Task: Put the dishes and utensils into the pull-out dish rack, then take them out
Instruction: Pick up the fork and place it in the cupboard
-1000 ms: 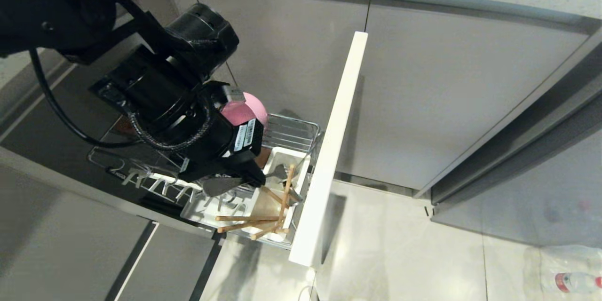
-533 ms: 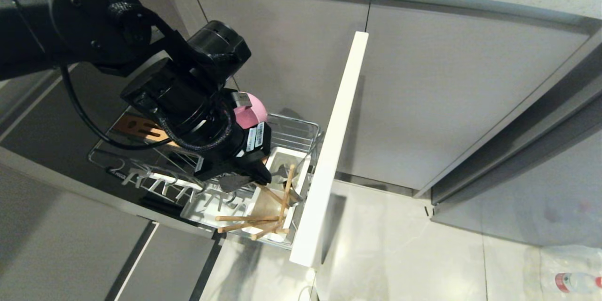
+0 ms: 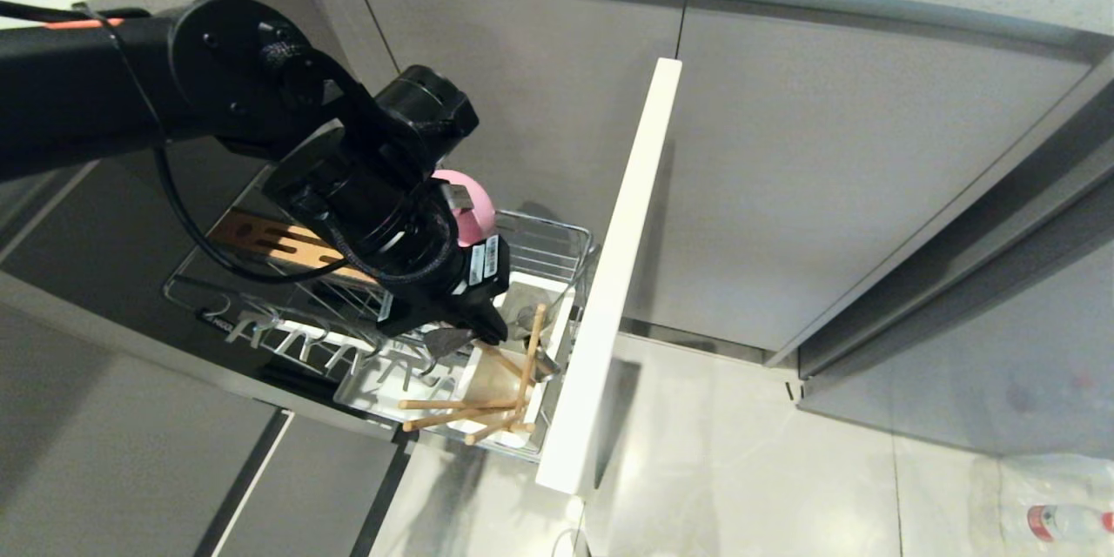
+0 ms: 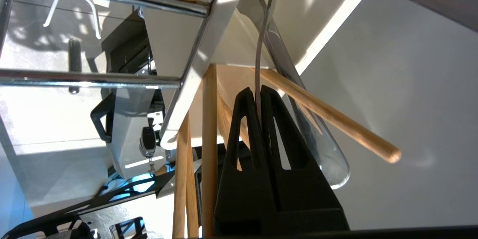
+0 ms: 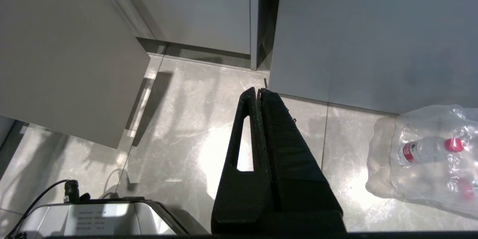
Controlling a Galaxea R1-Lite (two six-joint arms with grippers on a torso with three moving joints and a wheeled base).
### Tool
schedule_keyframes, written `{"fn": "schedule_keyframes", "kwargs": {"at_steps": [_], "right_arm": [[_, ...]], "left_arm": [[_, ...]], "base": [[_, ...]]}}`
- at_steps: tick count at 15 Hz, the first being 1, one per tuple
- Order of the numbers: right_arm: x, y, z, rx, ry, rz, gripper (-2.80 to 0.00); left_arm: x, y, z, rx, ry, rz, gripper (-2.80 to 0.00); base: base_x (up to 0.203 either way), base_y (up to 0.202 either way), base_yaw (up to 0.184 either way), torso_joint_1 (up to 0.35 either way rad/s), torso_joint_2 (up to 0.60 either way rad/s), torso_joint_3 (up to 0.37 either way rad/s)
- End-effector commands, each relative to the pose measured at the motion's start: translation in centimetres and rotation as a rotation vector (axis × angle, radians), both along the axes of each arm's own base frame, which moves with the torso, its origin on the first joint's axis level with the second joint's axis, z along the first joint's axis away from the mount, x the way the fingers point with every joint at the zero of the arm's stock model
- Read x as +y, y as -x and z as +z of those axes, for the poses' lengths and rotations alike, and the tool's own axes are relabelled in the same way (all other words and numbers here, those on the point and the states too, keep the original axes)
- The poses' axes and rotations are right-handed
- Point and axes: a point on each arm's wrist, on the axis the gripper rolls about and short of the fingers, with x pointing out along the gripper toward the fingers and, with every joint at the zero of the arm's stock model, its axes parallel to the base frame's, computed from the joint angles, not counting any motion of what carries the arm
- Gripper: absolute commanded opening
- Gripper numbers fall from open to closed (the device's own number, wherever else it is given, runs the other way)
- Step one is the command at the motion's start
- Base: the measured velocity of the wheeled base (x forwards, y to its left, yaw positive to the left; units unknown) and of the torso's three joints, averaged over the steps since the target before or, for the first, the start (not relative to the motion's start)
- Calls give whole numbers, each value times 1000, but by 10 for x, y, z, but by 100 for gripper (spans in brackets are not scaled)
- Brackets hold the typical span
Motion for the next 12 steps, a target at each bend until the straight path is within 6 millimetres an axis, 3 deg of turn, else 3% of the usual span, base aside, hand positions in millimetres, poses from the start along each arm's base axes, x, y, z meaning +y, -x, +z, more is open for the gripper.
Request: {"fn": "schedule_keyframes", "kwargs": {"at_steps": [1,10,11,12], "right_arm": [[0,0,0,2,0,0,-280],[0,0,0,2,0,0,-280],[0,0,0,2,0,0,-280],[0,0,0,2,0,0,-280]], "left_arm": [[-2,-3,-5,20,-7,0,-280],[-4,-8,-9,25,-5,3,-280],[-4,-9,-9,25,-6,3,-166],[-4,-9,-9,25,-6,4,0]], "base": [[0,0,0,0,0,0],[0,0,0,0,0,0],[0,0,0,0,0,0],[0,0,0,0,0,0]]}}
